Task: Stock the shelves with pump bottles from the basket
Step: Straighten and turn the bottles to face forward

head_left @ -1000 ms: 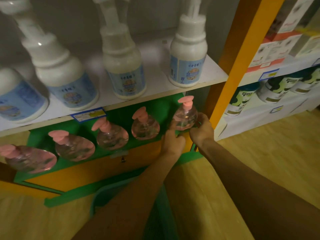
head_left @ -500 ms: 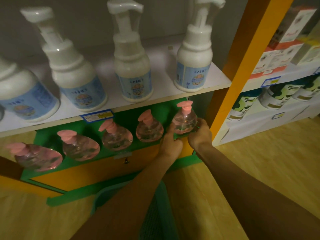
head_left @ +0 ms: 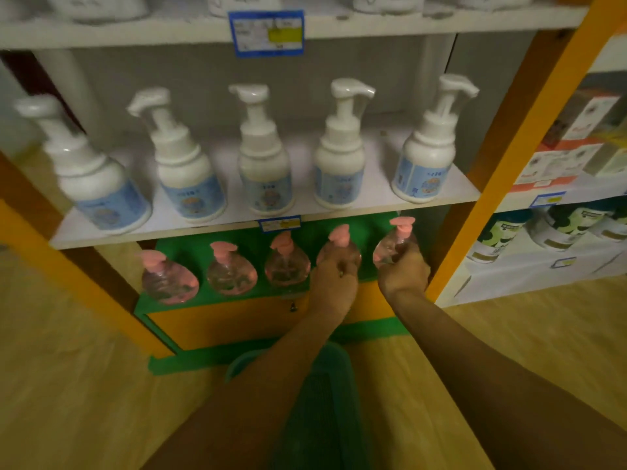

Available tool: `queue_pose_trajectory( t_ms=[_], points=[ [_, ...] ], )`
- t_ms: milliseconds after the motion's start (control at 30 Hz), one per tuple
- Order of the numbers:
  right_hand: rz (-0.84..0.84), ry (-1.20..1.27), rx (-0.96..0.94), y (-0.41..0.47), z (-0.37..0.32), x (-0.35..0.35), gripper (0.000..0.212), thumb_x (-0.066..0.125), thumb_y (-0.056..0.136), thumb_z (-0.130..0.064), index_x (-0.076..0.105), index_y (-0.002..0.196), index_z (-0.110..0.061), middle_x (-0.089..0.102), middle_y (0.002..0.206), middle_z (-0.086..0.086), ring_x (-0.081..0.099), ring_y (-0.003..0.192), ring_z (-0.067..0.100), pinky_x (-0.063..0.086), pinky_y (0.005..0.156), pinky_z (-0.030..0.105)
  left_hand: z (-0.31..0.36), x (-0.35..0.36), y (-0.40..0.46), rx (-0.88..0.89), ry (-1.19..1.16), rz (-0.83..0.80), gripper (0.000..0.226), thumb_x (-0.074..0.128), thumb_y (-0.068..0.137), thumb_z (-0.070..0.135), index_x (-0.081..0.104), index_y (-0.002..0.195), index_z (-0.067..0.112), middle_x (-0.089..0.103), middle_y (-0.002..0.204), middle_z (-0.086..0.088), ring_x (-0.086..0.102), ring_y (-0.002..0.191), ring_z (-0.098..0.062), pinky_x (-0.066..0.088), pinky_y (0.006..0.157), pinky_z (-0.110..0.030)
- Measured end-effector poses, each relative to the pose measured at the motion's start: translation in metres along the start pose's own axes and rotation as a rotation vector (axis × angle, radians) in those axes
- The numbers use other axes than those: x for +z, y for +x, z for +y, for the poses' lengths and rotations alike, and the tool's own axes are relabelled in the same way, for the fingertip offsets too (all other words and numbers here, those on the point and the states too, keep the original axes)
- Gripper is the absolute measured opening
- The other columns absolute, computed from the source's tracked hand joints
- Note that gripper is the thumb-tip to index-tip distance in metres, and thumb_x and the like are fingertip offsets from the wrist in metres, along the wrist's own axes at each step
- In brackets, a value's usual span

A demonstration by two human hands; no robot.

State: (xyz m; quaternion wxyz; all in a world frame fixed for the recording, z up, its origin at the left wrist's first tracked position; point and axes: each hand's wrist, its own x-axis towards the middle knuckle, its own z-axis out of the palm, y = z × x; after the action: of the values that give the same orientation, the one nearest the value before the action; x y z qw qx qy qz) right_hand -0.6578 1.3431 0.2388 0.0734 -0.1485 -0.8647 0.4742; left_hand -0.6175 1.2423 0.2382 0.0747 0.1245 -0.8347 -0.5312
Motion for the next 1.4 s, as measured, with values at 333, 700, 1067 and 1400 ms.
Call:
queue_pose_trajectory(
  t_ms=[333,700,1067,1400],
  points=[
    [-0.087,0.186,-0.418,-0.115,-0.104,0.053,0.012,0.054,0.087,-0.001,0.061,0.095,-0.008,0.062,0.082,0.0,0.058,0.084,0.02,0.038,0.072,0.021,0.004,-0.126,-0.035,0.06,-0.197,0.609,0.009,0.049,0.093,0.016,0.056,0.096,0.022,0.061,0.092,0.002,0.059,0.087,-0.018,0.048,0.079,-0.029],
    [-0.481,0.243,-0.52,-0.153,-0.15,0.123,0.052,0.05,0.085,0.008,0.047,0.132,-0.016,0.054,0.133,0.002,0.051,0.119,0.014,0.046,0.101,0.035,-0.019,-0.241,-0.01,-0.047,-0.346,0.852,0.022,0.04,0.095,0.024,0.05,0.113,0.029,0.057,0.114,0.005,0.057,0.105,-0.024,0.051,0.092,-0.045],
    [-0.64,0.278,-0.6,-0.161,-0.185,0.188,0.065,0.056,0.083,0.004,0.038,0.141,-0.019,0.05,0.141,0.0,0.045,0.13,0.016,0.04,0.109,0.042,-0.067,-0.269,0.012,0.082,-0.225,0.721,0.03,0.046,0.093,0.005,0.057,0.121,0.009,0.063,0.113,-0.001,0.058,0.103,-0.015,0.051,0.088,-0.021],
    [-0.564,0.285,-0.576,-0.169,-0.184,0.188,0.069,0.054,0.081,0.01,0.036,0.144,-0.012,0.048,0.143,0.004,0.043,0.132,0.017,0.031,0.109,0.023,-0.068,-0.274,0.012,0.113,-0.247,0.621,0.036,0.044,0.092,-0.002,0.055,0.125,0.008,0.061,0.12,-0.003,0.056,0.109,-0.013,0.047,0.095,-0.023]
  ],
)
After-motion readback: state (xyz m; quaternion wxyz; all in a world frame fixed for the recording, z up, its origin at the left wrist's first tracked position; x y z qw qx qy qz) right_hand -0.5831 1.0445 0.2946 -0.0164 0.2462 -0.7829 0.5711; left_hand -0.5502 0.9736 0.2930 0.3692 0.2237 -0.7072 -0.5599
